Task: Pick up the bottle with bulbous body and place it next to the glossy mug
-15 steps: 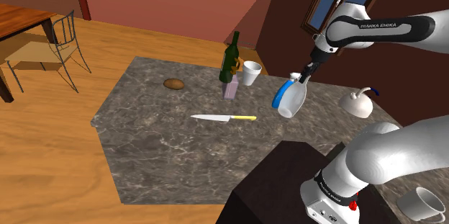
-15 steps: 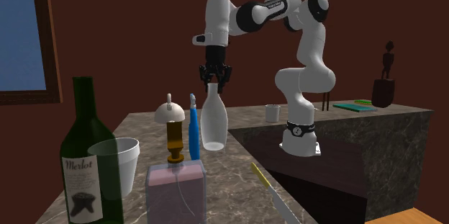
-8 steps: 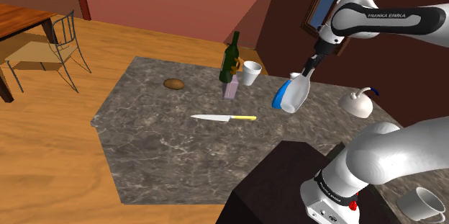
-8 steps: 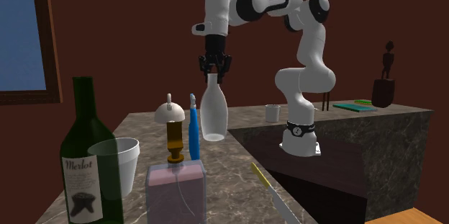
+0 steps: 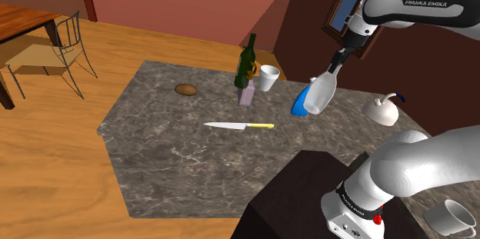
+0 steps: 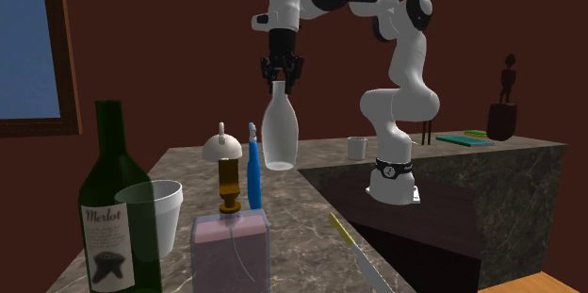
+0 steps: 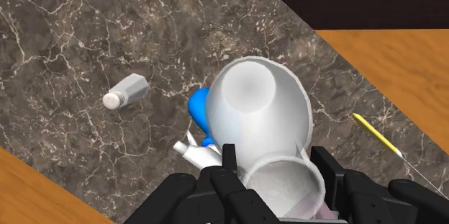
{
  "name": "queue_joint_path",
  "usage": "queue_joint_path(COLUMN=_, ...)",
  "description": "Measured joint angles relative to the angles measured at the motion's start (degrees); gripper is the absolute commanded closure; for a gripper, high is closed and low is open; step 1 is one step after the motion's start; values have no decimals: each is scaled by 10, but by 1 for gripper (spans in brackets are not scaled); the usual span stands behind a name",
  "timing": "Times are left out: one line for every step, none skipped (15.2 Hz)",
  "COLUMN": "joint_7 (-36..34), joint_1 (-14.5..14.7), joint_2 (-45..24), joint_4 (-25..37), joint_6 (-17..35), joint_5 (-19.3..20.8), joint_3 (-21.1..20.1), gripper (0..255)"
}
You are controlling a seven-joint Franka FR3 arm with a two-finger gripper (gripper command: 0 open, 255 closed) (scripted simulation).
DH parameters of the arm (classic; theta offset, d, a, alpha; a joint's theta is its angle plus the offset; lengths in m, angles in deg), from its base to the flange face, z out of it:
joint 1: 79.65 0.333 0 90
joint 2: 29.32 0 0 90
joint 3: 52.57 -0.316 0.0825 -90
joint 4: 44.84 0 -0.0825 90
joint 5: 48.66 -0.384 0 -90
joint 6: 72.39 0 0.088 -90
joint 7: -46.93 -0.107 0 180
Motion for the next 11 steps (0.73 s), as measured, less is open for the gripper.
queue_joint_path(joint_7=0, joint_1=1, joint_2=0, joint_4=6, joint_6=-6, joint_5=-1, joint_3=-2, gripper=255)
queue_joint_path(joint_7=0, joint_1=1, joint_2=0, joint_4=14, joint_6=-14, joint_5=-2, joint_3=-3, gripper=255)
queue_joint_path(joint_7=0, joint_1=2, joint_2=-1, joint_4=21, joint_6=-20, joint_5=-3, joint_3=-4, gripper=255)
queue_joint_path(joint_7=0, joint_1=2, joint_2=1, joint_4=28, joint_6=-29, joint_5=-4, joint_3=-6, gripper=255)
queue_joint_path(joint_7=0, joint_1=3, joint_2=0, joint_4=38, joint_6=-38, joint_5=-5, joint_3=-8, gripper=255)
queue_joint_path(joint_7=0, joint_1=3, joint_2=0, joint_4=44, joint_6=-45, joint_5=-6, joint_3=-9, gripper=255)
queue_joint_path(joint_7=2, joint_1=4, joint_2=-3, joint_4=55, joint_6=-52, joint_5=-8, joint_3=-9, gripper=255)
queue_joint_path(joint_7=2, joint_1=5, joint_2=-3, joint_4=63, joint_6=-60, joint_5=-9, joint_3=-10, gripper=255)
queue_joint_path(joint_7=3, joint_1=5, joint_2=-3, joint_4=69, joint_6=-67, joint_5=-9, joint_3=-11, gripper=255)
queue_joint_path(joint_7=4, joint_1=5, joint_2=-5, joint_4=79, joint_6=-75, joint_5=-10, joint_3=-12, gripper=255)
queue_joint_path(joint_7=5, joint_1=6, joint_2=-6, joint_4=87, joint_6=-81, joint_5=-11, joint_3=-12, gripper=255)
